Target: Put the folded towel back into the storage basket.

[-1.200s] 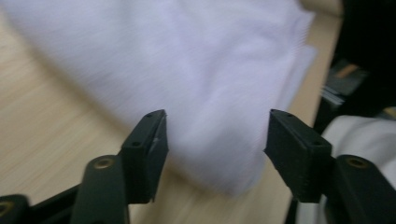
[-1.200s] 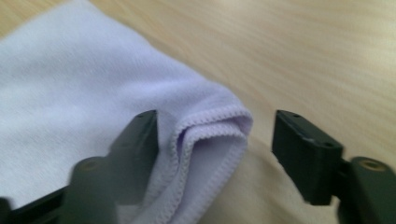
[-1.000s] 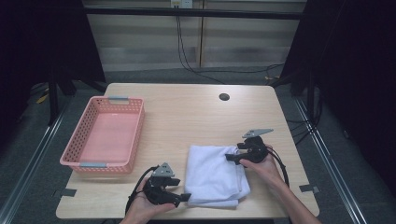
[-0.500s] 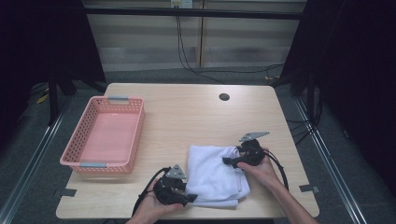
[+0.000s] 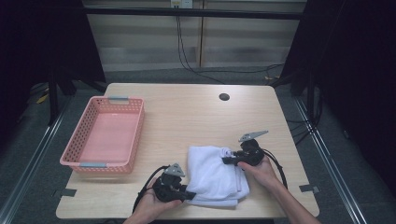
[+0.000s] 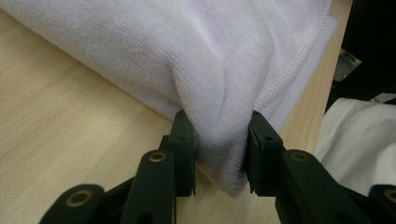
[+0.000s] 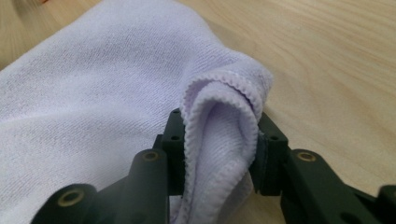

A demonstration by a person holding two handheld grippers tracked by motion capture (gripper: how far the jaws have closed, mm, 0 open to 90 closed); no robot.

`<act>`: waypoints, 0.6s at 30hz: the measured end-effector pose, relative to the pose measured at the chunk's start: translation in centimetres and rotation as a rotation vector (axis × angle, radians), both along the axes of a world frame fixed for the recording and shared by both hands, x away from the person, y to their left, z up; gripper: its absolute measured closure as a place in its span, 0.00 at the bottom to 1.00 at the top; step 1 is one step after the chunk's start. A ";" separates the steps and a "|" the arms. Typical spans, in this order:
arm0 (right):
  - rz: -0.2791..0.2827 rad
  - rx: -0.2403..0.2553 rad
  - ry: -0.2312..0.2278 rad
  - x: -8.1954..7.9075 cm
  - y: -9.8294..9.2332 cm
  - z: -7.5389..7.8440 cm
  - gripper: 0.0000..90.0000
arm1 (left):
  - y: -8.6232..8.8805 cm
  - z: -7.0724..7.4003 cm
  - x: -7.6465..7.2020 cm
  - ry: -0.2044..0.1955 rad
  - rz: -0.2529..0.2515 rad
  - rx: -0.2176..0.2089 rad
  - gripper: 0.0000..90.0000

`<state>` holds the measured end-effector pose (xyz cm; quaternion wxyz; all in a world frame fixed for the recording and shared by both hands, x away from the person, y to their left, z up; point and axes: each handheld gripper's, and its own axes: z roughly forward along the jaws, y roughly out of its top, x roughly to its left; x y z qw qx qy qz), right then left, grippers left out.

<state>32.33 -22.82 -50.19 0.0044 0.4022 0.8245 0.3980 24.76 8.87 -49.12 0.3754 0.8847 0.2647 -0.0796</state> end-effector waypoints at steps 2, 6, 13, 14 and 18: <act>0.004 0.004 0.007 0.1 0.0 0.1 0.74 | 0.0 0.0 0.0 0.006 0.004 -0.004 0.77; 0.002 0.013 0.017 0.3 -0.2 0.2 0.76 | 0.1 0.6 0.3 0.001 -0.007 -0.025 0.79; -0.008 0.025 0.019 0.6 -0.2 1.0 0.78 | 0.4 1.8 0.6 -0.015 -0.008 -0.068 0.81; -0.009 0.036 0.017 0.7 -0.2 1.3 0.78 | 0.5 1.9 0.6 -0.015 -0.008 -0.073 0.81; -0.002 0.051 0.011 1.1 0.0 2.0 0.78 | 1.0 2.7 0.8 -0.034 -0.002 -0.093 0.81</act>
